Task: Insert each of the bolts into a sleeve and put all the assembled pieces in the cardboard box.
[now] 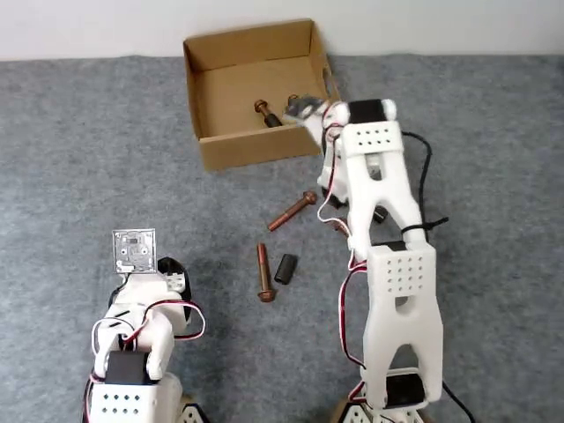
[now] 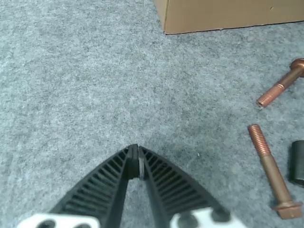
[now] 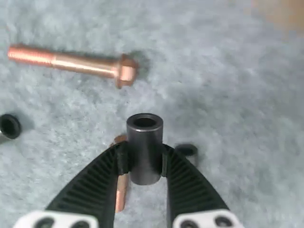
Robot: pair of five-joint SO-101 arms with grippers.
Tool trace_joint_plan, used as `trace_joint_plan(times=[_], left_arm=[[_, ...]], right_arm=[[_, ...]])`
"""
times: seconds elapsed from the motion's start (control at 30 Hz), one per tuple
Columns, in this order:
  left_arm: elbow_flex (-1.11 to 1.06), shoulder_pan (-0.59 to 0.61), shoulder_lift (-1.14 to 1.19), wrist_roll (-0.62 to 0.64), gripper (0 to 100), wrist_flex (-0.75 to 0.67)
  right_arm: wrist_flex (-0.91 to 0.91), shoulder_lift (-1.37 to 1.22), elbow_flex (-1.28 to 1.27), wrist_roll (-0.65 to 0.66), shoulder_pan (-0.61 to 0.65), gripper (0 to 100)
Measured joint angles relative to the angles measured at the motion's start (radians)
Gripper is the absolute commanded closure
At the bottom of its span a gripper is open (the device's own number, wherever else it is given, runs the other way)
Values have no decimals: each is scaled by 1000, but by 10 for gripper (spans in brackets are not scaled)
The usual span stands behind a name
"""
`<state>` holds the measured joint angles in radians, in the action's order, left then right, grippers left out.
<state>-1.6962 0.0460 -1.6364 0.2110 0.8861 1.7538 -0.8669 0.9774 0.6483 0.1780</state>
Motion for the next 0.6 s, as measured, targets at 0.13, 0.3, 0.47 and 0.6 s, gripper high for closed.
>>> trace_joint_plan(times=[0.13, 0.3, 0.47, 0.6], left_arm=[[0, 0, 0, 0, 995, 0], [0, 0, 0, 0, 995, 0], [0, 0, 0, 0, 995, 0], [0, 0, 0, 0, 995, 0]], right_arm=[[0, 130, -81, -83, 5, 990], [0, 371, -293, -230, 0, 990], [0, 658, -534, -443, 2, 990], [0, 890, -726, -580, -31, 990]])
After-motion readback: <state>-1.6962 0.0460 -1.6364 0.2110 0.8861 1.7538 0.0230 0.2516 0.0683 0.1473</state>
